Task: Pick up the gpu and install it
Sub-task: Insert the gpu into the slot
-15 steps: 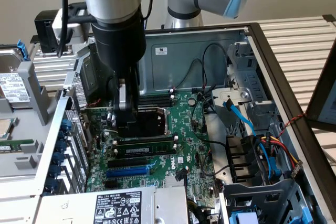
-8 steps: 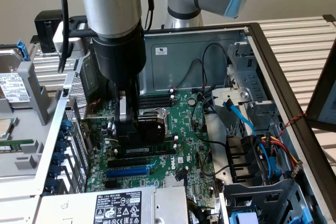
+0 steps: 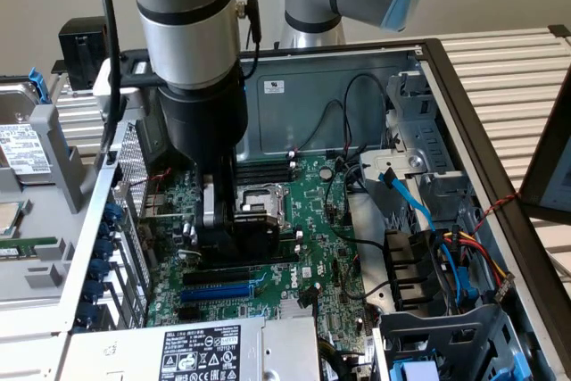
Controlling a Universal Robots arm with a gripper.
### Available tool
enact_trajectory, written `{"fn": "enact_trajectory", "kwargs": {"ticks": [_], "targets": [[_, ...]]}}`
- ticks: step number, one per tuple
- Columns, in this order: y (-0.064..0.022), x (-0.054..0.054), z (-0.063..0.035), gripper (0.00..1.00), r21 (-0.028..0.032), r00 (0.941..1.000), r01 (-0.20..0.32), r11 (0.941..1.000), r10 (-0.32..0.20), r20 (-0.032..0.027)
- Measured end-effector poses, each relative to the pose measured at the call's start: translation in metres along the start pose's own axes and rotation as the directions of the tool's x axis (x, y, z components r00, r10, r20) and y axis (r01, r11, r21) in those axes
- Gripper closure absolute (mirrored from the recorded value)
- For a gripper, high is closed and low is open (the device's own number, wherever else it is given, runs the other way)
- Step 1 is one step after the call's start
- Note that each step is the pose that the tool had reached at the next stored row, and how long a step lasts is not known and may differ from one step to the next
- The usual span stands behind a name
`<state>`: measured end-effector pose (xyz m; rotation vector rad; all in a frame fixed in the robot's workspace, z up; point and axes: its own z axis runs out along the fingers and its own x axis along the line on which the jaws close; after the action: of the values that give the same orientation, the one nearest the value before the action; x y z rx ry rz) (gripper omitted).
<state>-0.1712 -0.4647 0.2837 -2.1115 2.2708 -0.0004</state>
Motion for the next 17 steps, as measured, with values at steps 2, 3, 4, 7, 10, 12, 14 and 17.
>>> {"fn": "enact_trajectory", "kwargs": {"ticks": [2, 3, 4, 7, 10, 12, 14, 17], "targets": [[0.0004, 0.002, 0.0036, 0.73, -0.0004, 1.0, 0.0, 1.0, 0.0, -0.0001], [0.0006, 0.003, 0.0053, 0.73, -0.0007, 1.0, 0.0, 1.0, 0.0, -0.0003], [0.0008, 0.003, 0.007, 0.73, -0.001, 1.0, 0.0, 1.0, 0.0, -0.0002], [0.0027, 0.003, 0.0121, 0.73, -0.0022, 1.0, 0.0, 1.0, 0.0, -0.0003], [0.0059, 0.004, 0.0151, 0.73, -0.0025, 1.0, 0.0, 1.0, 0.0, -0.0004], [0.0065, 0.004, 0.0172, 0.73, -0.0027, 1.0, 0.0, 1.0, 0.0, -0.0003], [0.0071, 0.004, 0.02, 0.73, -0.0029, 1.0, 0.0, 1.0, 0.0, -0.0003], [0.0085, 0.004, 0.0205, 0.73, -0.0038, 1.0, 0.0, 1.0, 0.0, -0.0006]]}}
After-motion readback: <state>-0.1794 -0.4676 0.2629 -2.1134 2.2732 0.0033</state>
